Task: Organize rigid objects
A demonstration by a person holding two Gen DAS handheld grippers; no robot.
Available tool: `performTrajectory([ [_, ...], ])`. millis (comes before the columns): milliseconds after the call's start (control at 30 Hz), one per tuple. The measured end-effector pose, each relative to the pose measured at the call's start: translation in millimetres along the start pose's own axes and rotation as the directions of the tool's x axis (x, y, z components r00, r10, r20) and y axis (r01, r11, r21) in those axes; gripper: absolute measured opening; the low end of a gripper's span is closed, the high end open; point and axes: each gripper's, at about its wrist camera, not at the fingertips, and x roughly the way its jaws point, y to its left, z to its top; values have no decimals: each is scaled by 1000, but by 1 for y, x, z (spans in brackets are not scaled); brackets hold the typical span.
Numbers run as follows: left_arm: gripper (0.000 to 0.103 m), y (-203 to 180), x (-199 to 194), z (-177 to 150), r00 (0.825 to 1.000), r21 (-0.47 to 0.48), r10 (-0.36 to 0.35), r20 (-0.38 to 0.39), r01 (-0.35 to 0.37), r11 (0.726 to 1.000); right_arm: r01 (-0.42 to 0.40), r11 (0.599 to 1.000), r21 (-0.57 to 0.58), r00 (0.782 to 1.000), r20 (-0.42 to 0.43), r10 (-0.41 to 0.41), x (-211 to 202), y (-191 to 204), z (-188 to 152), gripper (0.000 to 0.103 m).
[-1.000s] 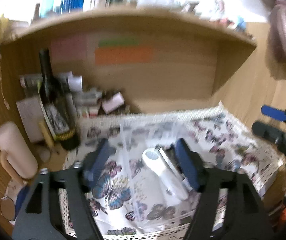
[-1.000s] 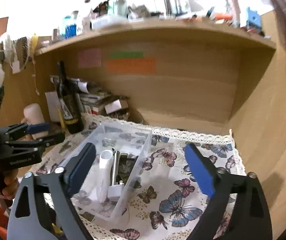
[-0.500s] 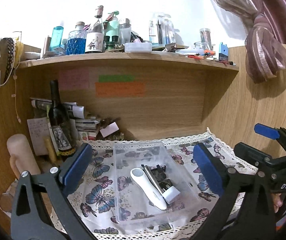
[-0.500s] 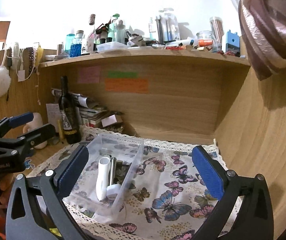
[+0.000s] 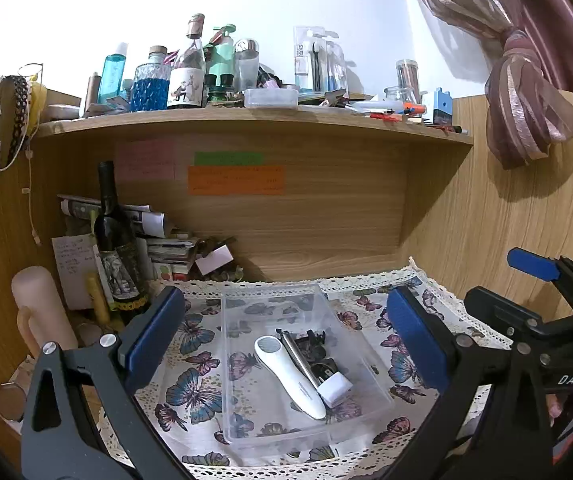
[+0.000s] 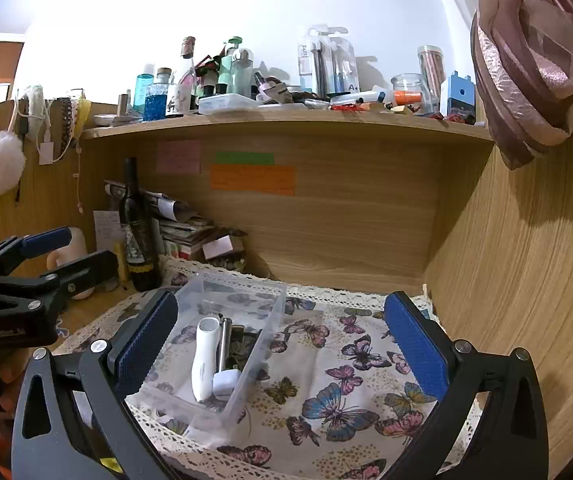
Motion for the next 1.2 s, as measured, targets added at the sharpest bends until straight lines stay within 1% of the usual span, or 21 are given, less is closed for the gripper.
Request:
performTrajectory([
  [233,102,3,4,0,1000,-15,-5,-10,5,1000,-1,1000,6,1000,-3,1,2,-2,1,103],
  [533,102,2,5,-1,1000,-11,-15,-7,15,1000,-5,1000,3,1000,8,5,2,-6,2,103],
  [1200,102,-2,4,-1,1000,-3,-24,3,24,1000,-10,1000,17,1000,-2,10,3,-5,0,103],
])
